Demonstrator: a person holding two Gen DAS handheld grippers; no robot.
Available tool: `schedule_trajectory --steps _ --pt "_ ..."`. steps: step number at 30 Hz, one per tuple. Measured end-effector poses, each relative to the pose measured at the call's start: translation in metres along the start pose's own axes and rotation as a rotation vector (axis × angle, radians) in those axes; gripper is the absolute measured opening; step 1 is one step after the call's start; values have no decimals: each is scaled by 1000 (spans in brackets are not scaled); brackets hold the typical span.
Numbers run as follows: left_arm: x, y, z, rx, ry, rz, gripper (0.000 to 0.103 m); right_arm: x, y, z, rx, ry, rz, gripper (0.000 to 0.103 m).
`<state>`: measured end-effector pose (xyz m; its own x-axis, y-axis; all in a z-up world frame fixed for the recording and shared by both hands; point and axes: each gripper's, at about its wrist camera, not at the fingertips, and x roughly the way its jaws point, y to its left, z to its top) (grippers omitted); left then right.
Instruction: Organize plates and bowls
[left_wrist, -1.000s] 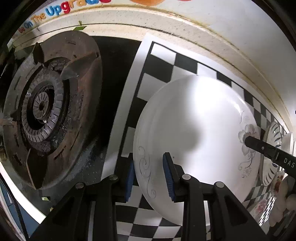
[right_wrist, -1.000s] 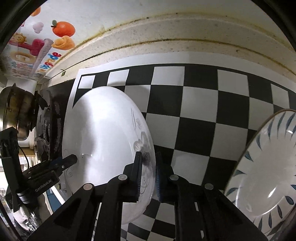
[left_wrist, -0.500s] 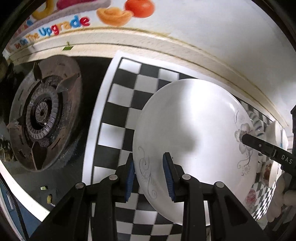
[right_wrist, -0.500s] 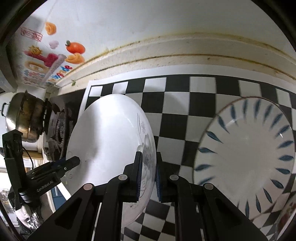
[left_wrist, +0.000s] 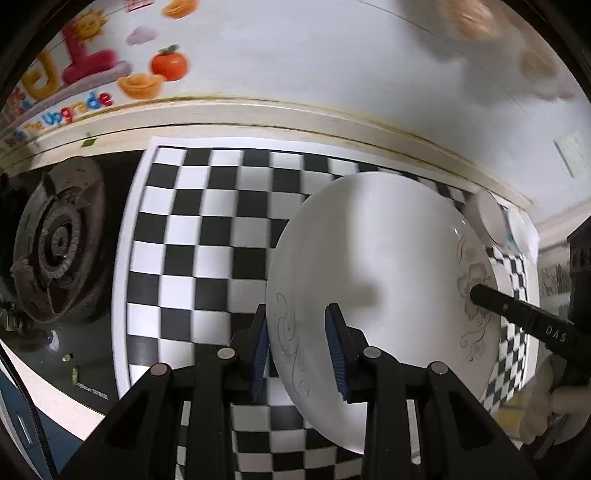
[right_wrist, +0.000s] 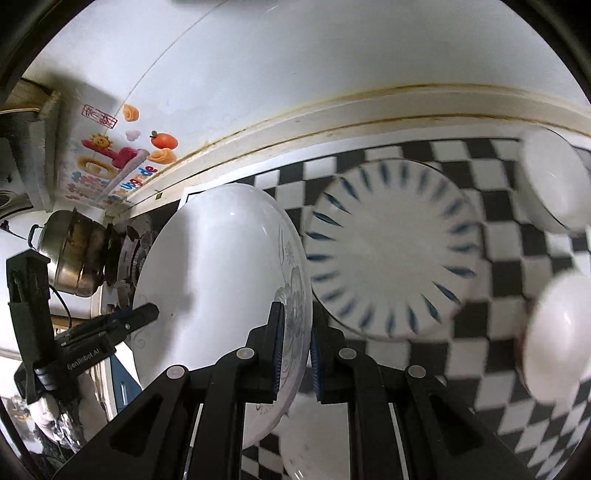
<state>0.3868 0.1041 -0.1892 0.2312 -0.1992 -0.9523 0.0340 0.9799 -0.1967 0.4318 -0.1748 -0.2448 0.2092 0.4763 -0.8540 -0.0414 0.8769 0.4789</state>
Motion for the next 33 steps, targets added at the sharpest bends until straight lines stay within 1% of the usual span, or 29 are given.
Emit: schedule_trajectory --steps 6,10,13,19,24,33 --pt "1 -44 -21 84 17 -20 27 -43 -39 -48 53 -27 -18 15" --pt "14 -65 -38 134 58 -33 27 -62 -66 -78 98 -42 -31 15" --pt "26 -81 -49 162 90 -33 27 -67 -85 -98 131 -37 -43 15" --pt "52 -98 -70 195 149 -20 27 -61 -115 -129 183 6 -63 15" --pt "71 -99 -81 193 187 -2 27 -51 -131 -145 201 28 -72 15" --pt "90 -93 -93 180 230 39 27 -28 -138 -152 191 70 -76 15"
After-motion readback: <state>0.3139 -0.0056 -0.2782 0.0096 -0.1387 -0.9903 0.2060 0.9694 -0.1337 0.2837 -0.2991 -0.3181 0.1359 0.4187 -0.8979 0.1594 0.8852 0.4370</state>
